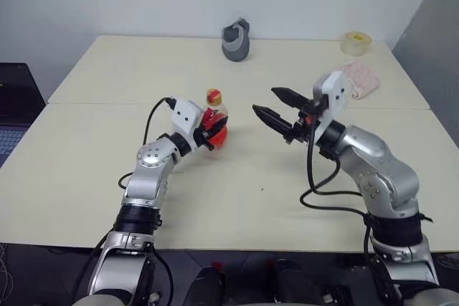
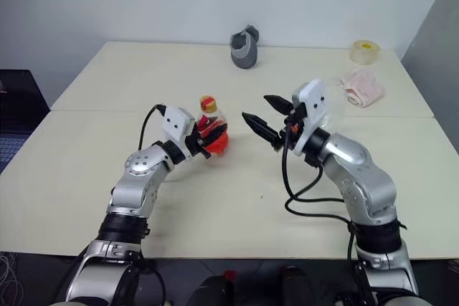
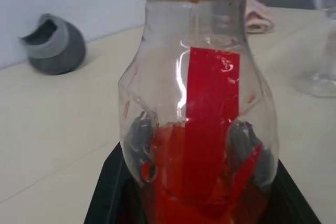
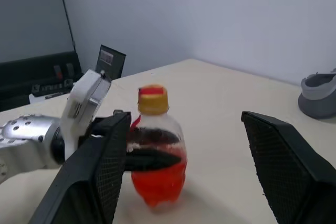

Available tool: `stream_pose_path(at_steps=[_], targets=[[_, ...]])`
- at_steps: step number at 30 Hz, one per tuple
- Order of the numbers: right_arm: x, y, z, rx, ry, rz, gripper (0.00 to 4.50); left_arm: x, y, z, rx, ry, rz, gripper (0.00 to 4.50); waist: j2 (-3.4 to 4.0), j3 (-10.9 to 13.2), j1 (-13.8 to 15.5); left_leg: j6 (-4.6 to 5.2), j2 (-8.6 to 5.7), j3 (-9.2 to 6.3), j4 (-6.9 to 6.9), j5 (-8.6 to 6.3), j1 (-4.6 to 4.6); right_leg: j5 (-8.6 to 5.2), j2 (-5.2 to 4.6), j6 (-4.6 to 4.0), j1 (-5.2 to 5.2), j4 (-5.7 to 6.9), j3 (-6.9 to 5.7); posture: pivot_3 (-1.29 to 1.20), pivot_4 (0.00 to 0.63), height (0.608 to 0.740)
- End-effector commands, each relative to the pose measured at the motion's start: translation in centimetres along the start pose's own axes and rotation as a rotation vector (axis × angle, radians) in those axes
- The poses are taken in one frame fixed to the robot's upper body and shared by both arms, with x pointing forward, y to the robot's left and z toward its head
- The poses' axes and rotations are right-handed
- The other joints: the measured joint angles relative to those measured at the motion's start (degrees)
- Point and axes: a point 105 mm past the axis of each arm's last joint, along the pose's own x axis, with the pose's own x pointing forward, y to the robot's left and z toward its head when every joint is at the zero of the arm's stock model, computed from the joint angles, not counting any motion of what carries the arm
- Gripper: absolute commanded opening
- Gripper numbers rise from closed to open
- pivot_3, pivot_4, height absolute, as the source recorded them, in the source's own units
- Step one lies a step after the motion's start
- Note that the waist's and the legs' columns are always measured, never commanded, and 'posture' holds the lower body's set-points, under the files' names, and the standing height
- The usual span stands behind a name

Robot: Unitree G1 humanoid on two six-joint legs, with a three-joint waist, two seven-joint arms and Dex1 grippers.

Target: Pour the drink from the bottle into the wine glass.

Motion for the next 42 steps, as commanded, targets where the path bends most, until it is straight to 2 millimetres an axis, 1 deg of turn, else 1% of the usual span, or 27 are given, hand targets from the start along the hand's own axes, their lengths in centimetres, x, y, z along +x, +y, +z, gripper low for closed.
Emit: stream_pose_path(at_steps=[1,4,13,22,30,31,32,35,36,37,38,42], targets=[[1.0,0.0,1.2,-0.015,-0.029,0.026,3.62,0.9,-1.3,3.2,0.047,-0.094,-0.095,1.40,0.00,0.0,0.0,0.00,0.00,-0.01,0.00,0.00,-0.01,0.00,0.00,0.00,0.00,0.00,-0.01,0.00,0.150,0.740],[1.6,0.2,1.3,-0.009,-0.031,0.057,3.62,1.4,-2.3,3.2,0.042,-0.102,-0.152,1.40,0.01,0.0,0.0,0.00,-0.02,-0.01,0.02,0.00,-0.05,0.00,-0.02,0.00,-0.03,0.00,-0.01,0.00,0.150,0.740],[2.1,1.2,0.2,-0.003,0.018,0.135,3.62,2.3,-3.3,3.3,0.019,-0.110,-0.212,1.40,0.01,0.0,-0.1,0.01,-0.01,-0.02,0.02,-0.01,-0.06,0.00,-0.02,0.00,-0.05,0.01,0.00,0.00,0.150,0.740],[2.7,1.2,0.0,0.002,0.020,0.140,3.62,2.9,-5.0,3.5,0.009,-0.128,-0.274,1.40,0.01,0.0,-0.1,0.01,-0.02,-0.03,0.02,0.00,-0.07,0.00,-0.02,0.00,-0.07,0.01,0.01,0.00,0.150,0.740],[3.0,1.2,0.3,0.018,0.002,0.132,3.62,3.0,-5.4,3.3,-0.001,-0.126,-0.280,1.40,0.01,0.0,-0.1,0.01,-0.02,-0.05,0.02,0.00,-0.07,0.00,-0.03,0.00,-0.07,0.01,0.00,0.00,0.150,0.740],[3.0,1.2,0.2,0.016,0.002,0.133,3.22,3.0,-5.4,3.4,-0.002,-0.126,-0.279,1.40,0.01,0.0,-0.1,0.01,-0.02,-0.06,0.02,0.00,-0.07,0.00,-0.03,0.00,-0.07,0.01,0.00,0.00,0.150,0.740],[3.0,1.2,0.2,0.015,0.003,0.133,2.98,3.1,-5.4,3.4,-0.003,-0.128,-0.278,1.40,0.01,0.0,-0.1,0.01,-0.02,-0.06,0.02,0.00,-0.07,0.00,-0.03,0.00,-0.07,0.01,0.00,0.00,0.150,0.740],[2.9,1.3,0.1,0.004,0.009,0.137,2.00,3.1,-5.3,3.5,-0.004,-0.131,-0.275,1.40,0.01,0.0,-0.1,0.01,-0.02,-0.06,0.02,0.00,-0.07,0.00,-0.03,0.00,-0.07,0.01,0.00,0.00,0.150,0.740],[2.9,1.4,0.1,0.001,0.010,0.137,1.58,3.1,-5.4,3.5,-0.004,-0.132,-0.275,1.40,0.01,0.0,-0.1,0.00,-0.02,-0.06,0.02,0.00,-0.08,0.00,-0.03,0.00,-0.07,0.01,0.00,0.00,0.150,0.740],[2.8,1.4,0.1,-0.001,0.010,0.138,1.29,3.1,-5.4,3.6,-0.004,-0.133,-0.275,1.40,0.01,0.0,-0.1,0.01,-0.02,-0.06,0.02,0.00,-0.07,0.00,-0.03,0.00,-0.07,0.01,0.01,0.00,0.150,0.740],[2.9,1.4,0.0,-0.008,0.010,0.137,1.15,3.2,-5.4,3.6,-0.006,-0.134,-0.274,1.40,0.01,0.0,-0.1,0.01,-0.01,-0.06,0.02,0.00,-0.07,0.00,-0.03,0.00,-0.07,0.01,0.00,0.00,0.150,0.740],[3.0,1.3,0.1,-0.022,0.005,0.137,1.15,3.1,-5.5,3.7,-0.010,-0.137,-0.273,1.40,0.01,0.0,-0.1,0.01,-0.01,-0.06,0.01,0.00,-0.07,0.00,-0.02,0.00,-0.09,0.02,0.01,0.00,0.150,0.740]])
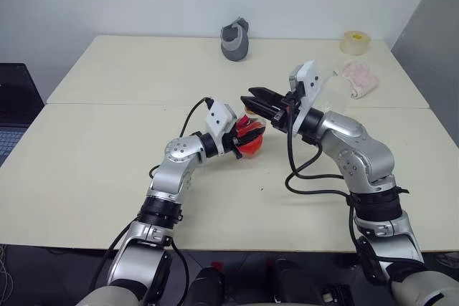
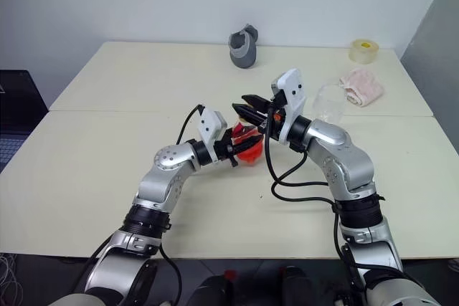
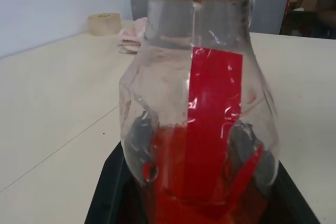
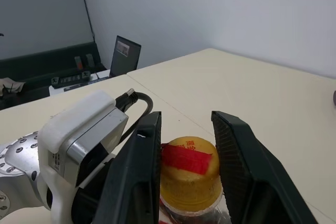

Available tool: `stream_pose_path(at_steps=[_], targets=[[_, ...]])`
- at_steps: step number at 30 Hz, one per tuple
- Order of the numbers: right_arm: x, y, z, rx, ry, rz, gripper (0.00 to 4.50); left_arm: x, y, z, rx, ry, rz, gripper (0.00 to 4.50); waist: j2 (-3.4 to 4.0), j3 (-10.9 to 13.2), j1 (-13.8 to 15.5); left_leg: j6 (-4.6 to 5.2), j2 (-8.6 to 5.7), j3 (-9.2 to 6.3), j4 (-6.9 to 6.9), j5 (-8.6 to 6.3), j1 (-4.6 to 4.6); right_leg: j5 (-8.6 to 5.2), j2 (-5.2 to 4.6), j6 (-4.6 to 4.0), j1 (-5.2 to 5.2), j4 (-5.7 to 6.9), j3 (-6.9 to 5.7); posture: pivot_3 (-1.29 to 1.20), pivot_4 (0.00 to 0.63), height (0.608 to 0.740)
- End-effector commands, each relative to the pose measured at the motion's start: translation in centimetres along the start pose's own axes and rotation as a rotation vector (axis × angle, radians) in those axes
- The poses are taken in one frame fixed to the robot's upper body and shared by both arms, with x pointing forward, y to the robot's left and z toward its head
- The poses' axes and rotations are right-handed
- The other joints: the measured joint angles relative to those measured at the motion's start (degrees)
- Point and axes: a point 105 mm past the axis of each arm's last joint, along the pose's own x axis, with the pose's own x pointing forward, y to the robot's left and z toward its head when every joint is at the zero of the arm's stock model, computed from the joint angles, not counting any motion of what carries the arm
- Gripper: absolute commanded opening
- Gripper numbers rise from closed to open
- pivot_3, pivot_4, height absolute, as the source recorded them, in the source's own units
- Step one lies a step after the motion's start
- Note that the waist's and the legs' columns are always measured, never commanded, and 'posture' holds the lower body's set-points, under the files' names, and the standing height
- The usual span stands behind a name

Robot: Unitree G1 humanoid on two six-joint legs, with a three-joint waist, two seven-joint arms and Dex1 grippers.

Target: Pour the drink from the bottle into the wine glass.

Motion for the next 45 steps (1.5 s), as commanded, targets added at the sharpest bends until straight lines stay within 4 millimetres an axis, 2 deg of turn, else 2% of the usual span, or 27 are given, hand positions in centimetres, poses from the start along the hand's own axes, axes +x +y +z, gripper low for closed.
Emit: stream_pose_path(at_steps=[1,5,8,13,17,20,23,25,26,32,35,40,45], targets=[[0.5,1.0,1.1,-0.042,-0.038,0.049,1.15,0.2,-0.2,2.3,0.039,-0.075,-0.005,1.40,0.00,0.0,0.0,0.00,0.00,0.00,0.00,0.00,0.00,0.00,0.00,0.00,0.00,0.00,0.00,0.00,0.150,0.740],[0.4,1.1,1.2,-0.047,-0.040,0.069,1.15,-0.1,-0.8,2.2,0.028,-0.074,-0.021,1.40,0.00,0.0,0.0,0.00,0.00,0.00,0.00,0.00,0.00,0.00,0.00,0.00,0.00,0.00,0.01,0.00,0.150,0.740],[0.3,2.7,1.9,-0.033,-0.061,0.222,1.15,-1.1,-1.9,2.7,-0.005,-0.087,-0.090,1.40,0.01,0.0,-0.1,0.00,0.01,-0.01,0.00,0.00,0.00,0.00,0.00,0.00,0.00,0.00,0.01,0.00,0.150,0.740],[-0.4,4.3,2.3,-0.031,-0.012,0.462,1.15,-3.9,-5.1,3.5,0.031,-0.082,-0.252,1.40,0.09,0.1,-0.7,0.11,0.03,-0.02,-0.02,-0.06,0.01,0.00,0.00,0.00,0.00,0.00,0.01,0.00,0.150,0.740],[-1.0,4.7,2.5,-0.078,0.053,0.637,1.15,-6.3,-6.7,3.9,0.049,-0.053,-0.331,1.40,0.14,0.1,-0.9,0.21,0.04,-0.03,-0.03,-0.12,0.03,0.00,0.01,0.00,0.01,-0.02,0.00,0.00,0.150,0.740],[-1.2,4.6,2.4,-0.145,0.081,0.702,1.15,-7.7,-7.1,4.0,0.042,-0.026,-0.348,1.40,0.14,0.1,-1.0,0.22,0.04,-0.05,-0.03,-0.12,0.04,0.00,0.01,0.00,0.03,-0.03,-0.02,0.00,0.150,0.740],[-1.3,4.1,2.4,-0.162,0.088,0.717,1.15,-8.3,-6.5,3.9,0.052,-0.005,-0.320,1.40,0.15,0.1,-0.9,0.22,0.04,-0.06,-0.02,-0.12,0.03,0.00,0.00,0.00,0.03,-0.03,-0.03,0.00,0.150,0.740],[-1.6,3.9,2.5,-0.163,0.091,0.721,1.92,-8.3,-6.0,3.9,0.058,-0.002,-0.292,1.40,0.15,0.1,-0.7,0.22,0.03,-0.06,-0.01,-0.12,0.02,0.00,-0.02,0.00,0.04,-0.04,-0.03,0.00,0.150,0.740],[-1.7,3.8,2.6,-0.167,0.090,0.711,2.12,-8.2,-5.7,3.9,0.062,-0.004,-0.277,1.40,0.15,0.1,-0.5,0.22,0.02,-0.05,0.00,-0.12,0.01,0.00,-0.04,0.00,0.04,-0.04,-0.03,0.00,0.150,0.740],[-3.2,3.2,3.1,-0.155,0.076,0.581,4.07,-7.7,-4.1,4.3,0.063,-0.020,-0.167,1.40,0.15,0.1,0.1,0.21,0.03,-0.08,0.01,-0.12,-0.02,0.00,-0.07,0.00,0.03,-0.07,-0.05,0.00,0.150,0.740],[-3.2,3.0,3.5,-0.149,0.054,0.492,4.07,-7.4,-3.6,4.3,0.056,-0.029,-0.130,1.40,0.18,0.1,0.1,0.21,0.03,-0.03,0.00,-0.12,-0.02,0.00,-0.08,0.00,0.01,-0.05,0.00,0.00,0.150,0.740],[-1.9,2.5,4.4,-0.123,-0.008,0.327,4.07,-5.3,-2.4,4.6,0.046,-0.075,-0.076,1.40,0.19,0.1,0.2,0.20,0.02,-0.04,0.01,-0.11,-0.02,0.00,-0.04,-0.01,0.00,-0.01,-0.03,0.00,0.150,0.740],[-0.7,2.9,5.1,-0.085,-0.060,0.265,4.07,-3.6,-1.7,4.6,0.032,-0.100,-0.057,1.40,0.19,0.1,0.1,0.14,-0.01,-0.02,0.02,-0.08,-0.04,0.00,-0.05,0.00,0.00,-0.03,-0.02,0.00,0.150,0.740]])
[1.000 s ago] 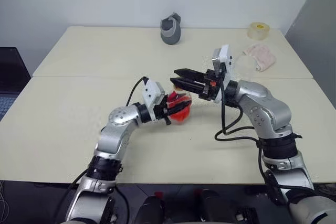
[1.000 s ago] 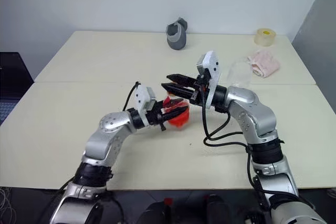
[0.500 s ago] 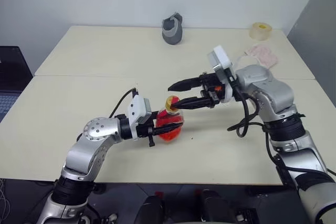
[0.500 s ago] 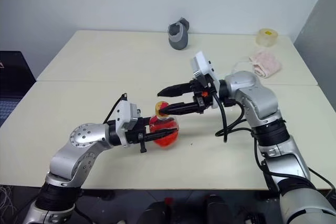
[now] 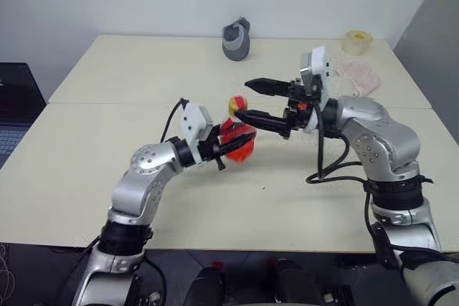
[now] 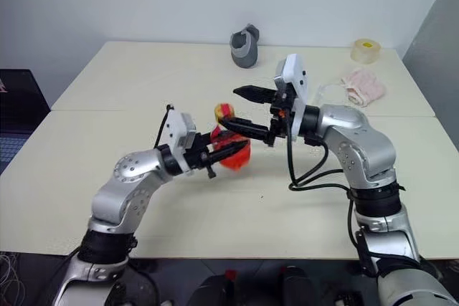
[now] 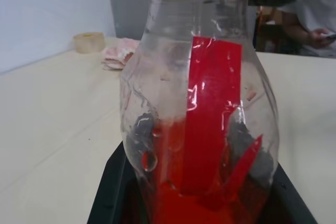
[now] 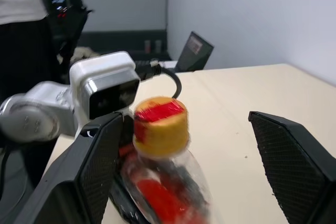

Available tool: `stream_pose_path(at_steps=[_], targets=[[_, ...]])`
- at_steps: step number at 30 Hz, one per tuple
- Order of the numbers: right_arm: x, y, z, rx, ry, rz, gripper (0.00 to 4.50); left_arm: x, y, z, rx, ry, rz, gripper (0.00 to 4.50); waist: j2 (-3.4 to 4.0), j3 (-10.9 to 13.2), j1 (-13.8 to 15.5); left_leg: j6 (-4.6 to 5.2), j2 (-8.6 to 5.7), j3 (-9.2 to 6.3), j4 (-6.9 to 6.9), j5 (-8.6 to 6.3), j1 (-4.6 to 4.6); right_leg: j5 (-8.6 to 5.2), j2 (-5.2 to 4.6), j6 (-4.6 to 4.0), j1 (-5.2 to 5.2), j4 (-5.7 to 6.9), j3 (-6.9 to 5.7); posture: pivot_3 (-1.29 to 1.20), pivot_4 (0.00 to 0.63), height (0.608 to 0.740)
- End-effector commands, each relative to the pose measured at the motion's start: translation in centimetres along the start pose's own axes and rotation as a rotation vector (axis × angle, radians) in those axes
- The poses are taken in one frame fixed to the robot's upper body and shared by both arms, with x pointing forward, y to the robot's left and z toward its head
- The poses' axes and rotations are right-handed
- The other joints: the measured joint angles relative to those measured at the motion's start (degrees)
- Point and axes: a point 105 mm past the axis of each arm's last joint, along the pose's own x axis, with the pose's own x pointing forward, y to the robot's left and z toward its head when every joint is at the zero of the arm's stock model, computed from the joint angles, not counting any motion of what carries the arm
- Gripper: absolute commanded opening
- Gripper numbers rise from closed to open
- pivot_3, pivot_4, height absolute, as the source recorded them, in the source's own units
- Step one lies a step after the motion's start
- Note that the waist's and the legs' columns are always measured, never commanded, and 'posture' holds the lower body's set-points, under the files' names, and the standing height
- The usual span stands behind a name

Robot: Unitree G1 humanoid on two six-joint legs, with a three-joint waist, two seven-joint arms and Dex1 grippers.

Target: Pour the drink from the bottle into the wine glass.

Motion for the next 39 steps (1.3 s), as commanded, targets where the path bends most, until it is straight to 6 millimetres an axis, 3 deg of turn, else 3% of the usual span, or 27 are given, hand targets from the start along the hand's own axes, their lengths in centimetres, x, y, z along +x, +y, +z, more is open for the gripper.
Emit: stream_pose_path(at_steps=[1,9,12,19,33,39], targets=[[0.5,0.3,2.0,-0.032,-0.061,-0.027,4.07,0.7,0.5,0.9,0.040,-0.040,0.008,1.40,0.00,0.0,-0.1,-0.09,0.01,0.01,-0.01,0.05,0.00,0.00,0.00,0.00,0.00,-0.01,0.01,0.00,0.150,0.740],[1.1,-0.1,1.6,-0.034,-0.069,-0.079,4.07,1.4,0.6,0.7,0.044,-0.050,-0.011,1.40,0.00,0.0,-0.1,-0.14,0.00,0.01,-0.02,0.08,-0.01,0.00,0.01,0.00,-0.03,0.00,0.01,0.00,0.150,0.740],[1.2,0.0,1.6,-0.042,-0.064,-0.067,3.47,1.4,1.0,0.8,0.051,-0.048,0.003,1.40,0.00,0.0,-0.1,-0.13,0.00,0.00,-0.02,0.07,-0.01,0.00,0.01,0.00,-0.03,0.00,0.01,0.00,0.150,0.740],[1.3,0.9,0.8,-0.056,-0.028,-0.005,1.16,1.5,1.4,1.0,0.060,-0.056,0.018,1.40,0.00,0.0,-0.1,-0.13,0.00,0.00,-0.01,0.07,-0.01,0.00,0.01,0.00,-0.03,0.00,0.00,0.00,0.150,0.740],[1.4,0.6,0.5,-0.080,-0.012,0.011,1.16,1.3,0.8,1.0,0.052,-0.062,0.001,1.40,0.00,0.0,-0.1,-0.13,0.00,0.00,-0.01,0.07,-0.01,0.00,0.01,0.00,-0.03,0.00,0.00,0.00,0.150,0.740],[1.2,0.1,0.6,-0.088,-0.009,0.010,1.15,1.1,0.6,1.1,0.046,-0.071,-0.022,1.04,0.00,0.0,-0.1,-0.13,0.00,0.00,-0.01,0.07,-0.01,0.00,0.01,0.00,-0.03,0.00,0.01,0.00,0.150,0.740]])
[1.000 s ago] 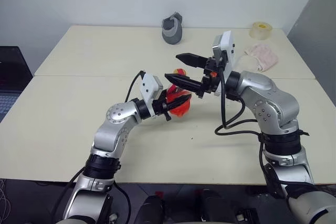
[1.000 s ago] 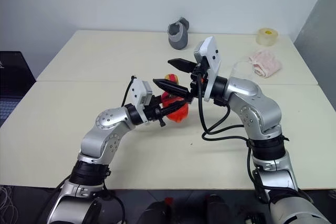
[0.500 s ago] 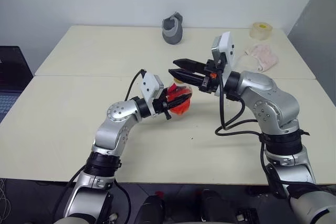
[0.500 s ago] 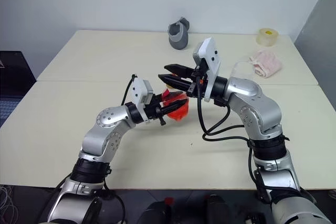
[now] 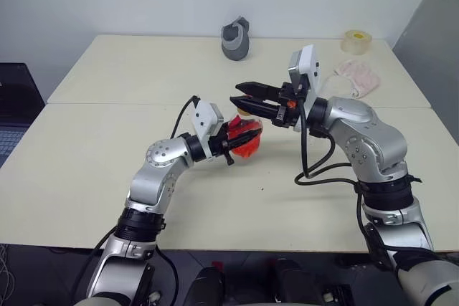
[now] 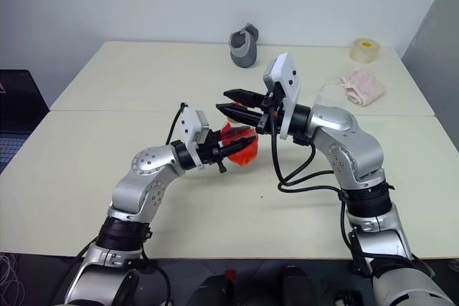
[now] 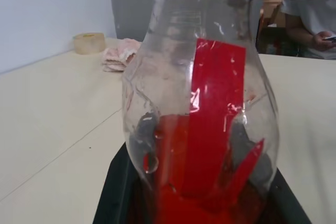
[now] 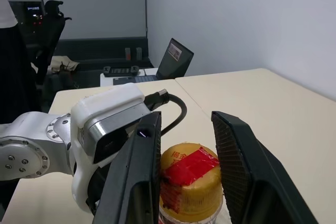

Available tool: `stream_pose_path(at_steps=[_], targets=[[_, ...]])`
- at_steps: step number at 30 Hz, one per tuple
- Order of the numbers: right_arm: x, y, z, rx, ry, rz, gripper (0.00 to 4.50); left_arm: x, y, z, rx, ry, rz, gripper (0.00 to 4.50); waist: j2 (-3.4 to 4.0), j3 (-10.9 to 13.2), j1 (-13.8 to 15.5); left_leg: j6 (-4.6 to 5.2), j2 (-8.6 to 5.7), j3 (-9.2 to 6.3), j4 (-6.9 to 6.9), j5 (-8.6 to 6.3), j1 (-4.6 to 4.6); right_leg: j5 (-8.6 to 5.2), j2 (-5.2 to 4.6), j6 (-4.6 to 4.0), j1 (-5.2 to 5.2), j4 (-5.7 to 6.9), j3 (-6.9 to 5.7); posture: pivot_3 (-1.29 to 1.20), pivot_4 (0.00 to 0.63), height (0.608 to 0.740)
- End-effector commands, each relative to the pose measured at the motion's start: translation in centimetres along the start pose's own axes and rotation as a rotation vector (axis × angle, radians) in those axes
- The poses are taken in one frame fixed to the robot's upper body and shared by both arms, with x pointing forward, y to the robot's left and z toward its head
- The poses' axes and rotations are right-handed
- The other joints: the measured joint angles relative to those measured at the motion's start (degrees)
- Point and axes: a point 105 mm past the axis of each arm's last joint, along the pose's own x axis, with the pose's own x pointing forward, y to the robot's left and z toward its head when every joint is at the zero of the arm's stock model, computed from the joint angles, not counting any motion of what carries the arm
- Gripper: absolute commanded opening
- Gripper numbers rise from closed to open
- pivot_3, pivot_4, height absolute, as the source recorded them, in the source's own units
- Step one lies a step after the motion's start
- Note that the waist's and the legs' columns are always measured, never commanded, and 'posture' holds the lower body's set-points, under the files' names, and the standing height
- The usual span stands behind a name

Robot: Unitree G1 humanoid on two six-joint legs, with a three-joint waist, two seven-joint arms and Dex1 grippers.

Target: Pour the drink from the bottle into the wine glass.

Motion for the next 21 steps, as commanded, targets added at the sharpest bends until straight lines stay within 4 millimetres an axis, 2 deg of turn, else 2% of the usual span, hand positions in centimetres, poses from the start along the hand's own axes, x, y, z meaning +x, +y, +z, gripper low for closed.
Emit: stream_pose_path(at_steps=[1,10,15,21], targets=[[0.3,0.3,1.0,-0.054,-0.010,0.038,1.15,-0.1,0.0,2.2,0.050,-0.075,-0.011,1.03,0.00,0.0,0.0,0.00,0.00,0.00,0.00,0.00,0.00,0.00,0.00,0.00,0.00,0.00,0.00,0.00,0.150,0.740],[0.2,0.3,0.9,-0.055,0.004,0.076,1.15,-0.3,-0.7,1.9,0.046,-0.047,-0.055,1.02,0.00,0.0,0.0,0.00,0.00,0.00,0.00,0.00,0.00,0.00,0.00,0.00,0.00,0.00,-0.01,0.00,0.150,0.740],[0.0,0.5,1.2,-0.073,0.006,0.177,1.15,-1.3,-2.3,1.9,0.042,-0.030,-0.125,1.02,0.01,0.0,-0.2,0.01,0.01,0.00,-0.02,-0.01,0.01,0.00,0.01,0.00,0.00,-0.01,0.00,0.00,0.150,0.740],[-0.5,1.1,1.6,-0.103,0.031,0.383,1.15,-3.4,-4.8,2.4,0.042,-0.017,-0.217,1.02,0.06,0.0,-0.4,0.19,0.03,-0.02,-0.04,-0.11,0.02,0.00,0.01,0.00,-0.01,-0.01,0.00,0.00,0.150,0.740]])
